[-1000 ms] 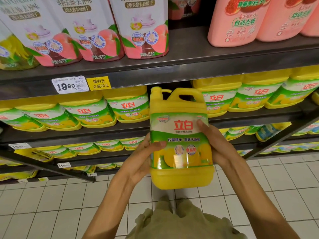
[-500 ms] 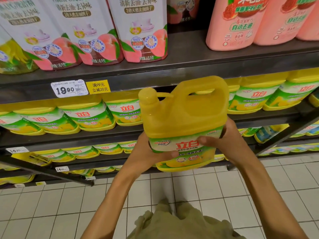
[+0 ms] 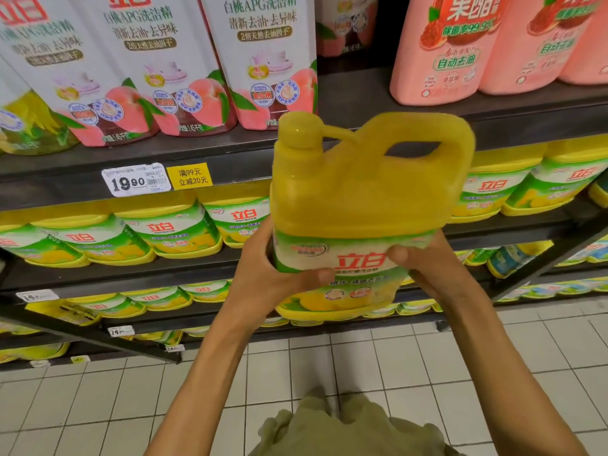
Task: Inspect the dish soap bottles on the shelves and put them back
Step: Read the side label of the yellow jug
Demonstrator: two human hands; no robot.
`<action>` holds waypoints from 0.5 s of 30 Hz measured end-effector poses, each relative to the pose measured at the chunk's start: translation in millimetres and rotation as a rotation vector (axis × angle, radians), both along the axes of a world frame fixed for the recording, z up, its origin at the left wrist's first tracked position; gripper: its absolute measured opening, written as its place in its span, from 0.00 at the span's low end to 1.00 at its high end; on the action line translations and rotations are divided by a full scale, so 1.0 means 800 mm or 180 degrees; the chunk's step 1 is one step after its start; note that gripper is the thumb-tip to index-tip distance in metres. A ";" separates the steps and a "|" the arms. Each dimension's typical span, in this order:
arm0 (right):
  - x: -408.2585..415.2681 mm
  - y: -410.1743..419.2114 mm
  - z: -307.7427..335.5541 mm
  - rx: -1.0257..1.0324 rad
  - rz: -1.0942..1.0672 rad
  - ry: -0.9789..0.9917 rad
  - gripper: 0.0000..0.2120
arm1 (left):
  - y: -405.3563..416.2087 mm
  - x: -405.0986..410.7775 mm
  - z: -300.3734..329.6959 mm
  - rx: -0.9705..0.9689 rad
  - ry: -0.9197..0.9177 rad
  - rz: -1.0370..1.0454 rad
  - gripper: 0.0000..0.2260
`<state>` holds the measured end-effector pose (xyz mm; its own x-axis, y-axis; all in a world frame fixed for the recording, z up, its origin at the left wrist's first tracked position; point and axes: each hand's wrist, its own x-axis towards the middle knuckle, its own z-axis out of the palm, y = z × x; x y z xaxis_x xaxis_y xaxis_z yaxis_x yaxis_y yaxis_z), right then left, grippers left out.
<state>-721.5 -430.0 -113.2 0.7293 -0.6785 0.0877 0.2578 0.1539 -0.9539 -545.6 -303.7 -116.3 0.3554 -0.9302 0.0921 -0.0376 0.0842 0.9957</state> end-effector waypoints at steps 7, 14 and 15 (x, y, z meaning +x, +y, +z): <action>0.014 0.031 0.003 -0.0181 -0.1055 -0.0020 0.29 | -0.007 -0.010 -0.036 0.0331 0.0728 0.0494 0.32; 0.011 0.047 0.030 -0.0641 -0.1197 0.0336 0.22 | -0.020 -0.042 -0.034 0.0506 0.1397 0.0579 0.30; 0.005 0.043 0.034 -0.0646 -0.1132 0.0340 0.20 | -0.022 -0.042 -0.031 0.0466 0.1676 0.0538 0.29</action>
